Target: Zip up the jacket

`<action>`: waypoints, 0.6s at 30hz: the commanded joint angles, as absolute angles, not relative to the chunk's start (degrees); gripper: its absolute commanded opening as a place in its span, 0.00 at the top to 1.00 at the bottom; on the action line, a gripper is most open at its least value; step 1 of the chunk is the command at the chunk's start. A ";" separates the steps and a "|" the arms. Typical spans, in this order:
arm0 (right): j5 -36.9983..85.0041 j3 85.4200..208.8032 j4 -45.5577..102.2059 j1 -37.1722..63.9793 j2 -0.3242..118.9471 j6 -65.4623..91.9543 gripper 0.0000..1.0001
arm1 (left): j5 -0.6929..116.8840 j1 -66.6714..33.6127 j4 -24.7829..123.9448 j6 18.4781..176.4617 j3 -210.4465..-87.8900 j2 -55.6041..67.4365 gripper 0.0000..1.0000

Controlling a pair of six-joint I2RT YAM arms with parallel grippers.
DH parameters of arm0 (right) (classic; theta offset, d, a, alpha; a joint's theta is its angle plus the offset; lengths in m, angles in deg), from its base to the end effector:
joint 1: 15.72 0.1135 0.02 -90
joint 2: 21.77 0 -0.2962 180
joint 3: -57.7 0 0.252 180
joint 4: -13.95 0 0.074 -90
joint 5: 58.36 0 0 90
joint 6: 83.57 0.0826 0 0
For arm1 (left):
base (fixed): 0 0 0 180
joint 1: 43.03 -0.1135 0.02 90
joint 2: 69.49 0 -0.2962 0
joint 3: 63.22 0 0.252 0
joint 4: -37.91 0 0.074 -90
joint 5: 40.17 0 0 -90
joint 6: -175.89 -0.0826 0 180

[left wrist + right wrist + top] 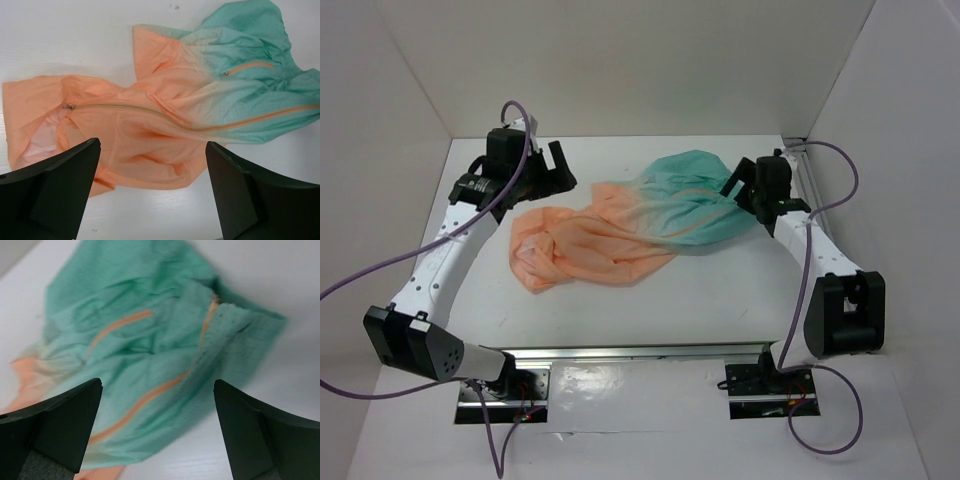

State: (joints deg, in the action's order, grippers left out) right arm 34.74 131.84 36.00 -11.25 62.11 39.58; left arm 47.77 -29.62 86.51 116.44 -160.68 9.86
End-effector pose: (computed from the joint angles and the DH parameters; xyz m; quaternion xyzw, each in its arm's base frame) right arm 0.3690 0.0244 0.2829 0.2291 0.8429 0.1344 0.4679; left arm 0.3311 -0.0759 0.4035 -0.1382 0.8570 -0.1713 0.4660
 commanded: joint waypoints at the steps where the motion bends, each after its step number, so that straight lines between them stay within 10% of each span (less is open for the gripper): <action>1: 51.90 134.66 50.63 -11.42 56.46 35.00 0.00 | 52.11 -29.67 87.71 114.11 -161.47 6.98 0.00; 10: 79.78 141.97 83.93 -12.73 57.15 56.39 0.00 | 55.18 -29.67 88.77 112.96 -153.39 -2.68 0.00; 18: 66.38 135.74 80.30 -14.05 52.87 49.25 0.00 | 56.78 -29.67 90.09 111.11 -146.53 -10.33 0.00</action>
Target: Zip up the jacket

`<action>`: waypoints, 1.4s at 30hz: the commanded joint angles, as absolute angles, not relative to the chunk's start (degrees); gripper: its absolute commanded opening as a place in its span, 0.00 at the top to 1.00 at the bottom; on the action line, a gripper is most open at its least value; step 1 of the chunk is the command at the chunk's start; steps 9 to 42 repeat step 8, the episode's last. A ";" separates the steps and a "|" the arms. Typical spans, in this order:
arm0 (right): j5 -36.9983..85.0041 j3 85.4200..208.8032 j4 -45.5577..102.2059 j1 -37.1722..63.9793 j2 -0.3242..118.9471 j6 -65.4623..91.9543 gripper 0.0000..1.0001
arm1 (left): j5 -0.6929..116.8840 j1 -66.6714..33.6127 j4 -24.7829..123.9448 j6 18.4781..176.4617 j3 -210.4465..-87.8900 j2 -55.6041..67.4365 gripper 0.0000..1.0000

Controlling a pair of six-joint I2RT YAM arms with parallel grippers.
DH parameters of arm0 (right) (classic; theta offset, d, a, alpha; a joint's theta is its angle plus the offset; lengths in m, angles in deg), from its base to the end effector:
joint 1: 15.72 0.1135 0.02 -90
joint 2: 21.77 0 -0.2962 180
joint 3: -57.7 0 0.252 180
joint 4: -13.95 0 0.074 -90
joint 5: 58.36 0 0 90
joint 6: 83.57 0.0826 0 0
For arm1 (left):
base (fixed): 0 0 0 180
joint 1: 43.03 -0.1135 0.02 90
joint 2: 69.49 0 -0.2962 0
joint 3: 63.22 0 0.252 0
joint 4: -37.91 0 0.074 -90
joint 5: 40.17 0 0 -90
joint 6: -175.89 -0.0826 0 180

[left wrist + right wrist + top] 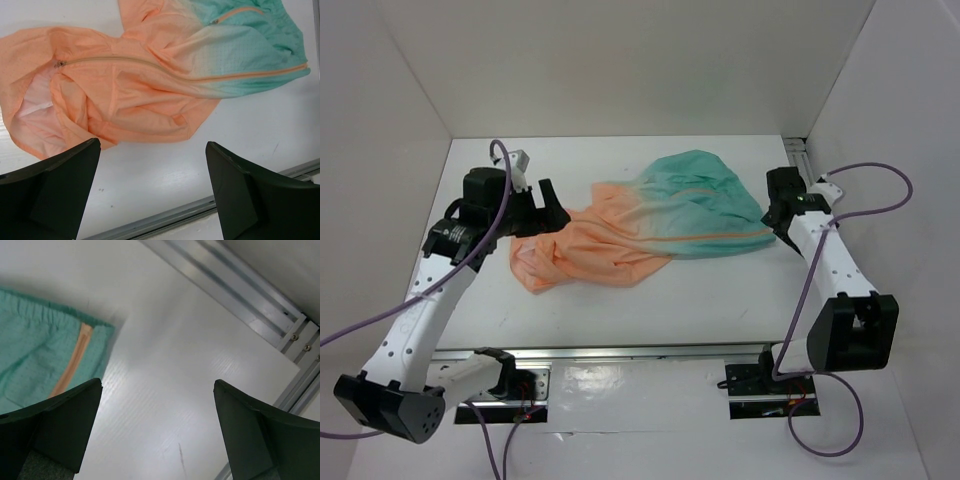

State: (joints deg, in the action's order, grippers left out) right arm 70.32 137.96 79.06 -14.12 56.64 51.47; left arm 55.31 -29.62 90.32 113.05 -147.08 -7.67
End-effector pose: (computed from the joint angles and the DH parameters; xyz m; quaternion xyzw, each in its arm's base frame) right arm 0.2760 -0.0439 0.2881 0.4109 0.8245 -0.2095 0.3279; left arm 0.2399 -0.0653 0.3902 -0.0801 0.8633 -0.2111 0.4515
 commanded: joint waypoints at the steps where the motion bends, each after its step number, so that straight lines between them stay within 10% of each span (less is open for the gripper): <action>1: 63.40 133.90 78.20 -14.05 51.72 47.41 0.00 | 56.78 -29.67 90.61 110.51 -146.00 -10.86 0.00; 42: 56.87 127.99 71.59 -14.05 39.50 42.47 0.03 | 55.64 -29.67 91.94 109.88 -145.30 -14.12 0.00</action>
